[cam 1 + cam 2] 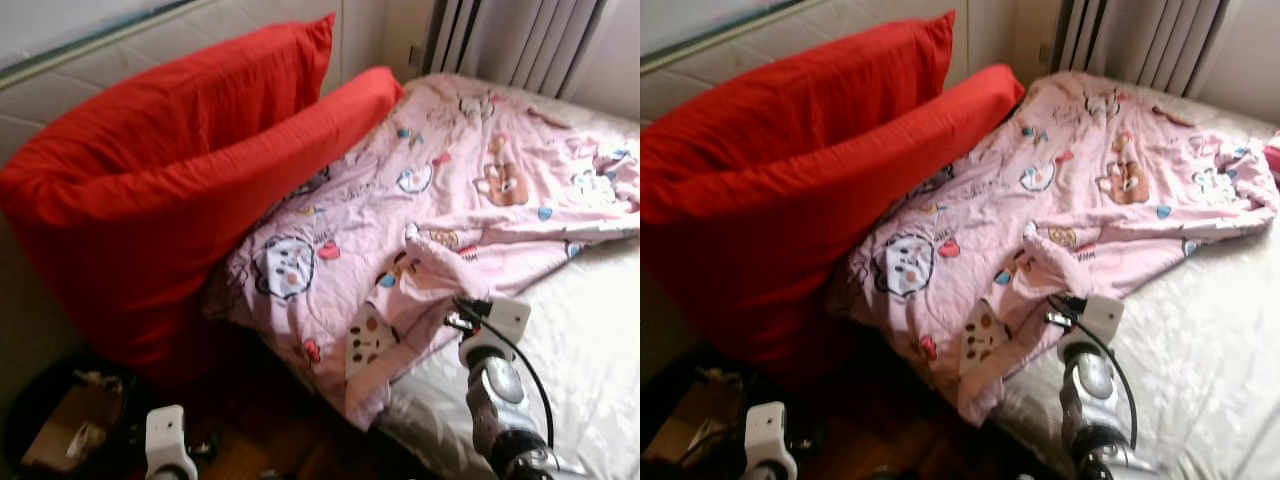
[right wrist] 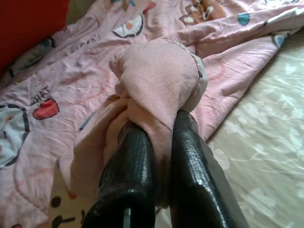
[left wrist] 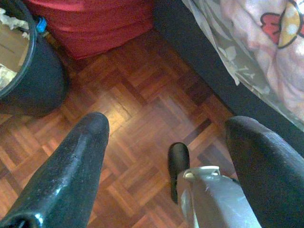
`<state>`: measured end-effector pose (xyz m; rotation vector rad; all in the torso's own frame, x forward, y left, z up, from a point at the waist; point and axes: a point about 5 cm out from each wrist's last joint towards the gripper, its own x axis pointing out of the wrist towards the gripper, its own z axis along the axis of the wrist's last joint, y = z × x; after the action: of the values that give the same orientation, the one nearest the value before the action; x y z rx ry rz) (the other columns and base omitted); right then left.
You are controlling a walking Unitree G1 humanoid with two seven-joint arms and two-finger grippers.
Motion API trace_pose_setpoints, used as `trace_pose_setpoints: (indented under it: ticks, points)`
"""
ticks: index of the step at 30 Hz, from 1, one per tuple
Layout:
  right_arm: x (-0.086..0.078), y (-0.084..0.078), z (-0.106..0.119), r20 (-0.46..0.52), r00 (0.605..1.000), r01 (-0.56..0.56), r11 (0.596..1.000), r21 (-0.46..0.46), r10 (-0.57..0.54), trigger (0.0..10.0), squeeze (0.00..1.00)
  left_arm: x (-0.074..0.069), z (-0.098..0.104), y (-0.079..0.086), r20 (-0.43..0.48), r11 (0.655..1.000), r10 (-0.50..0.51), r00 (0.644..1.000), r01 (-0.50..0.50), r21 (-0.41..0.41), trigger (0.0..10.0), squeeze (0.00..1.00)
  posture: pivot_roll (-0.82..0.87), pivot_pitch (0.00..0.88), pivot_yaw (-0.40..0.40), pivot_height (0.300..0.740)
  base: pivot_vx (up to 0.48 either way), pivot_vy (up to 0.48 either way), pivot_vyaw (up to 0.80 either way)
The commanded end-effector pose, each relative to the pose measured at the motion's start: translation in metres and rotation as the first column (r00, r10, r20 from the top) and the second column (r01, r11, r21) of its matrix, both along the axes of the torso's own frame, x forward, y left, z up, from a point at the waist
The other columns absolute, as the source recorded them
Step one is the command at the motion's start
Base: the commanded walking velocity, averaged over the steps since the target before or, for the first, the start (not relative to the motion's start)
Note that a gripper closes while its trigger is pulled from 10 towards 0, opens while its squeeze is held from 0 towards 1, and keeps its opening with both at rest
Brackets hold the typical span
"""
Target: Clean up the room
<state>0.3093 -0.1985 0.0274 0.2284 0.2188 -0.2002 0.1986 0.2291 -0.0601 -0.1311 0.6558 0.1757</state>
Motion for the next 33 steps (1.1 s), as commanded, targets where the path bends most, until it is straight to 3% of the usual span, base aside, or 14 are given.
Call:
trace_pose_setpoints:
  ticks: [1, 16, 26, 33]
  points:
    - [-0.002, 0.002, -0.001, 0.003, 1.0, 0.002, 1.0, -0.002, -0.002, 10.0, 0.0, -0.009, -0.005, 0.004, -0.046, 1.0, -0.003, 0.999, 0.003, 0.012, 10.0, 0.0, 0.01, 0.089, 0.038, 0.74, -0.285, 0.0, 0.0]
    - [0.002, -0.009, 0.01, 0.062, 0.994, 0.089, 0.995, -0.04, -0.086, 10.0, 0.0, -0.01, -0.004, 0.008, -0.046, 1.0, -0.006, 0.999, 0.007, 0.02, 10.0, 0.0, 0.01, 0.092, 0.049, 0.74, -0.281, 0.0, 0.0]
    - [0.004, -0.042, 0.032, 0.163, 0.94, 0.318, 0.941, -0.114, -0.298, 10.0, 0.0, -0.008, -0.003, 0.008, -0.042, 1.0, -0.013, 0.999, 0.014, 0.024, 10.0, 0.0, 0.01, 0.09, 0.056, 0.74, -0.283, 0.0, 0.0]
    - [0.001, -0.046, 0.031, 0.162, 0.931, 0.351, 0.926, -0.143, -0.327, 10.0, 0.0, -0.005, -0.002, 0.007, -0.035, 1.0, -0.017, 0.999, 0.018, 0.025, 10.0, 0.0, 0.01, 0.088, 0.055, 0.74, -0.283, 0.0, 0.0]
